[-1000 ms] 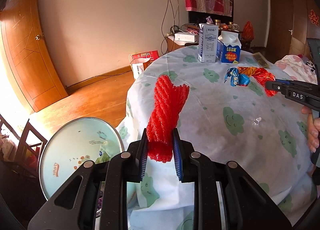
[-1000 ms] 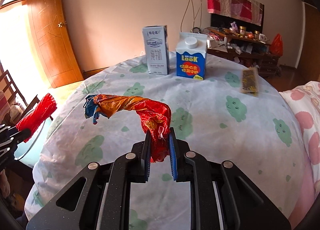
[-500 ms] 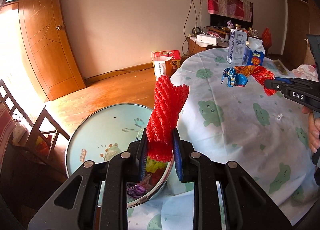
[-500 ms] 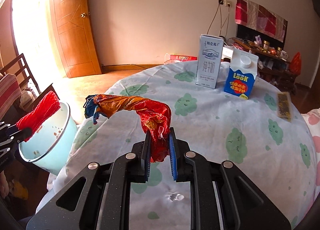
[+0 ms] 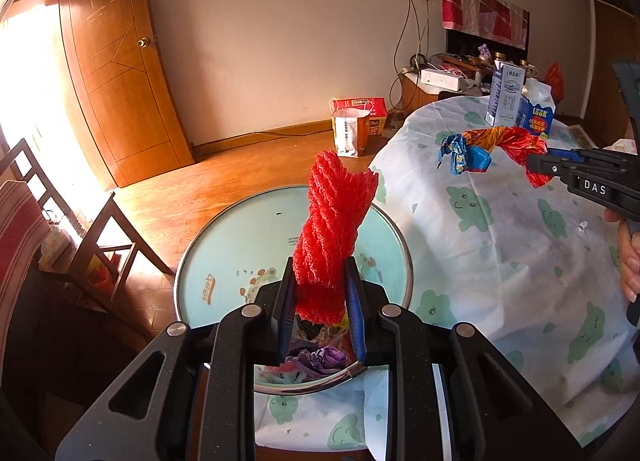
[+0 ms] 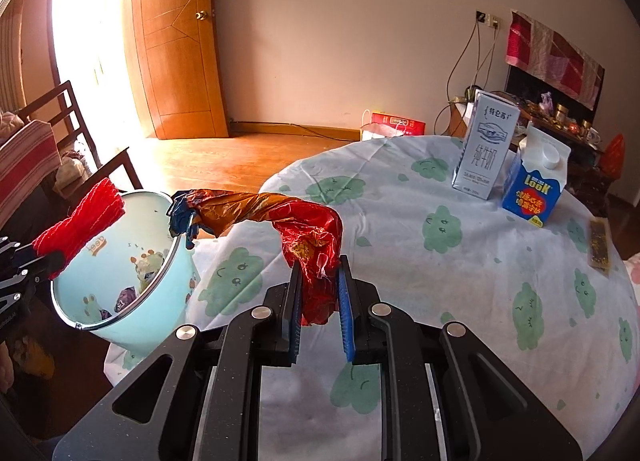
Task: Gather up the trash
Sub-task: 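Carry the red mesh net and candy wrapper toward the bin with both tools, then hold the red mesh net and candy wrapper above the bin with both tools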
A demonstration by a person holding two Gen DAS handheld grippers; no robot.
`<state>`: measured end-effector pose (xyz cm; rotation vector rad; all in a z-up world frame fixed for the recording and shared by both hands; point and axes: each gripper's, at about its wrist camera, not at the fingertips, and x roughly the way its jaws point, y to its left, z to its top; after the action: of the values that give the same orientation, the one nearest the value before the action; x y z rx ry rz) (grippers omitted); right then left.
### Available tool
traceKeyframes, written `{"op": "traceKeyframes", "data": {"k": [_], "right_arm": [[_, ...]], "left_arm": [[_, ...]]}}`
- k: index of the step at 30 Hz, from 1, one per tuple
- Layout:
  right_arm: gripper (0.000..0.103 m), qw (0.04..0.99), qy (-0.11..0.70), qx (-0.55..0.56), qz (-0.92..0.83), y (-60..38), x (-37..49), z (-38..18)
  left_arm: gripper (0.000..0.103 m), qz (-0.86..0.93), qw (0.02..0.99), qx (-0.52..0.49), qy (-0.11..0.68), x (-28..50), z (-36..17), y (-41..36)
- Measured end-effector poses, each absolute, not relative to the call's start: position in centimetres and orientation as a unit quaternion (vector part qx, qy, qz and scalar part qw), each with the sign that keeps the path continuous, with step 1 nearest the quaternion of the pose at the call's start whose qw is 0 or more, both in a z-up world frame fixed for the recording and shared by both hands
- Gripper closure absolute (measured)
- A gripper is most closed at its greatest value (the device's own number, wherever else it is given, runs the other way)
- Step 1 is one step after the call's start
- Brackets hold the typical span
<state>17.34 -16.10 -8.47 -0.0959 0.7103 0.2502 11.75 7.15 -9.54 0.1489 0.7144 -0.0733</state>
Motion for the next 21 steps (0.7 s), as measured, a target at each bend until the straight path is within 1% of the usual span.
{"op": "traceKeyframes", "data": {"k": [21], "right_arm": [[0.086, 0.922, 0.347, -0.077, 0.153, -11.1, 17.6, -8.3]], "left_arm": [[0.081, -0.009, 0.935, 0.054, 0.349, 10.7, -9.6, 10.9]]}}
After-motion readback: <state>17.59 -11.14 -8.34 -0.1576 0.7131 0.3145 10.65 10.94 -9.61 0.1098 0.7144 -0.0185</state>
